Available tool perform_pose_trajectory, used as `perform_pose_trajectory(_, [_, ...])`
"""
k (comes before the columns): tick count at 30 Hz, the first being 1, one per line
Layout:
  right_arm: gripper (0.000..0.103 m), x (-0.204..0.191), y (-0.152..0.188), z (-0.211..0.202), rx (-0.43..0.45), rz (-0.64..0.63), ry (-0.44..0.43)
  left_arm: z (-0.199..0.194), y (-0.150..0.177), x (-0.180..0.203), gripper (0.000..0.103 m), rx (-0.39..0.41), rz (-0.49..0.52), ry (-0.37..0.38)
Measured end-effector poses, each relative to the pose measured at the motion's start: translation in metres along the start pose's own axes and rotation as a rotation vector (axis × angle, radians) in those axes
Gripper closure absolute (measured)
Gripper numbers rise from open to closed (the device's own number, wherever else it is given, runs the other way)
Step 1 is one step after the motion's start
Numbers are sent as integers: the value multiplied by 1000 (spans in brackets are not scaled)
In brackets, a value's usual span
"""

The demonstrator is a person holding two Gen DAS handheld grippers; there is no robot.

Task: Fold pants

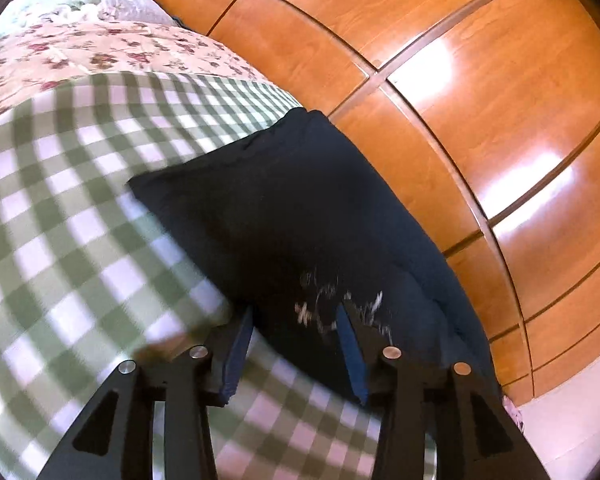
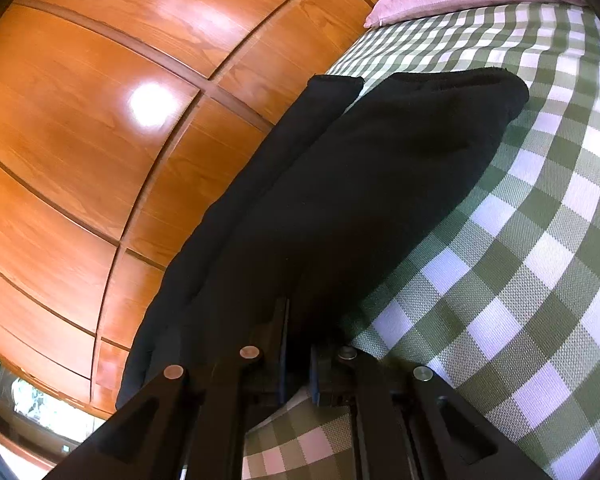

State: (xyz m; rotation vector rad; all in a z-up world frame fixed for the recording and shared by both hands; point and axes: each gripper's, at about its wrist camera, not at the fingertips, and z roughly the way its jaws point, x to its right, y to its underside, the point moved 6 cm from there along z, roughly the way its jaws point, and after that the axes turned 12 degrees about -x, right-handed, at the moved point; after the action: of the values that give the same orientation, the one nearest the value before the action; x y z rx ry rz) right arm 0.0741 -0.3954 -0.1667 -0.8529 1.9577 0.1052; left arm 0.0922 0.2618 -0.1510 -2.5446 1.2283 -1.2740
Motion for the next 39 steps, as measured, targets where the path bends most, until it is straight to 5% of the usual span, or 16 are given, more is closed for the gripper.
perform_pose_trajectory(6, [93,-1,-3,2,-24,5,-1,10,-19,-1,61,-5,-73,90])
perform_pose_trajectory(8, [93,0,-6,4,-34,23,-3,9,-21,-2,82,-8,-88,87])
perform_pose_trajectory(13, [93,0,-7,4,-37,37,-17,-1,-7,-17,85,-38,-125,119])
perform_pose_trajectory(15, [93,0,-6,3,-31,27,-29,-11,-1,-20,84,-35,-94,60])
perform_pose_trajectory(19, [93,0,-4,0,-17,13,-31,-24,-1,-18,59,24,-48,-53])
perform_pose_trajectory(23, [93,0,-2,-1,-6,-1,-27,-12,-13,-8,35,47,-27,-54])
perform_pose_trajectory(26, [93,1,-2,-1,-5,1,-31,-2,-24,-4,34,70,-50,-51])
perform_pose_trajectory(28, [93,1,-2,0,-5,1,-31,2,-31,-4,37,78,-78,-28])
perform_pose_trajectory(31, [93,0,-2,0,-6,0,-24,17,-34,-6,91,-7,-108,4])
perform_pose_trajectory(39, [95,1,-8,-7,-4,30,-43,-17,-28,-9,96,9,-90,85])
